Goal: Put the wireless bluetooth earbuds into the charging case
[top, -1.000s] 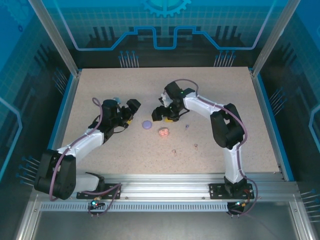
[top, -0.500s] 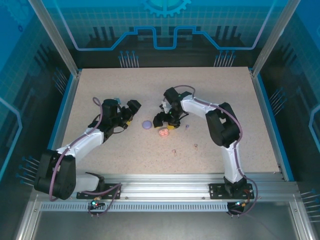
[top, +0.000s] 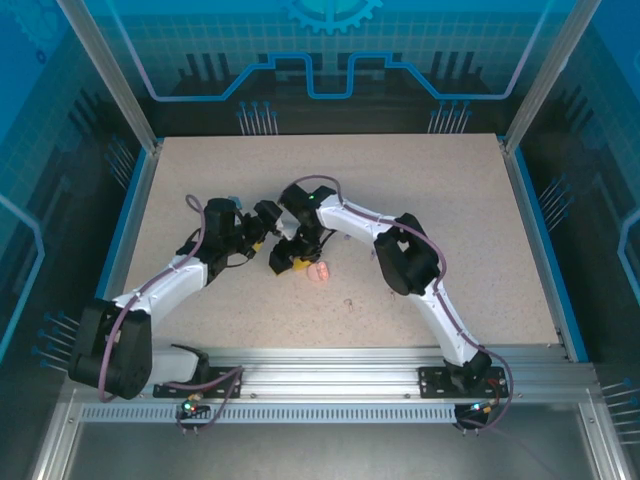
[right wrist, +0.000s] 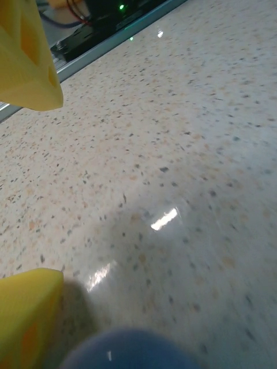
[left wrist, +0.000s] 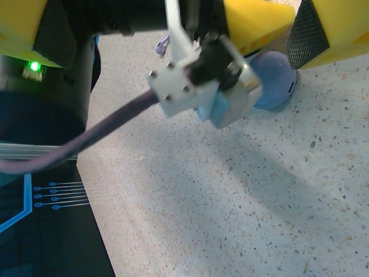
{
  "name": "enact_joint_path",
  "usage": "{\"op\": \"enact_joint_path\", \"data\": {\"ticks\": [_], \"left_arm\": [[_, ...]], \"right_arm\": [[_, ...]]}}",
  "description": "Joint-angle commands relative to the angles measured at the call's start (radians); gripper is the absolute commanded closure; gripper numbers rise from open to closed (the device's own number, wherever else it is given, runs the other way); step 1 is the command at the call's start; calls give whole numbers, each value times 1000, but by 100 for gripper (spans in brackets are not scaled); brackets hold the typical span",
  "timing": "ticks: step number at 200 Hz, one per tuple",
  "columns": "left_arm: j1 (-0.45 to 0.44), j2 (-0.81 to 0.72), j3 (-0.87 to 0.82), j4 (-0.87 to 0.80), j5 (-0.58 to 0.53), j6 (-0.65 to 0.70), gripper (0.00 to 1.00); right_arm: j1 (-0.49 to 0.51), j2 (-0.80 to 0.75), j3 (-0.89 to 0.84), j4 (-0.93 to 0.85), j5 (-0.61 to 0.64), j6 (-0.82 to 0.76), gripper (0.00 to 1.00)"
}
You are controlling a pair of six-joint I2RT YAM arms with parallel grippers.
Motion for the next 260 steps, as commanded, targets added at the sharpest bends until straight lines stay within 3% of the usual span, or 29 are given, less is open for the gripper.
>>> {"op": "enact_joint_path", "data": {"ticks": [1,46,63,98,125,160,204,260], "left_arm": [[9,-18,30,-29,28,16,1],[8,-2,32,-29,58,33,1],[6,10,37,-29,83,44,1],[-14,52,61,-47,120,73,1],[-41,85,78,-47,122,78,1],[-60,106,95,-42,121,78,1],[-63,106,97,-41,116,76,1],[-65,109,94,-28,113,68,1]], "right_arm": [[-29,-137,-106,52,49,5,24],[-82,-383,-345,210,62,83,20],[-100,-425,-395,180,157,118,22],[-110,-457,-484,110,348,218,34],[-75,-444,-498,82,452,246,46],[-35,-404,-470,53,532,240,51],[-10,-345,-434,31,539,229,60],[3,-311,-443,46,536,235,63]]}}
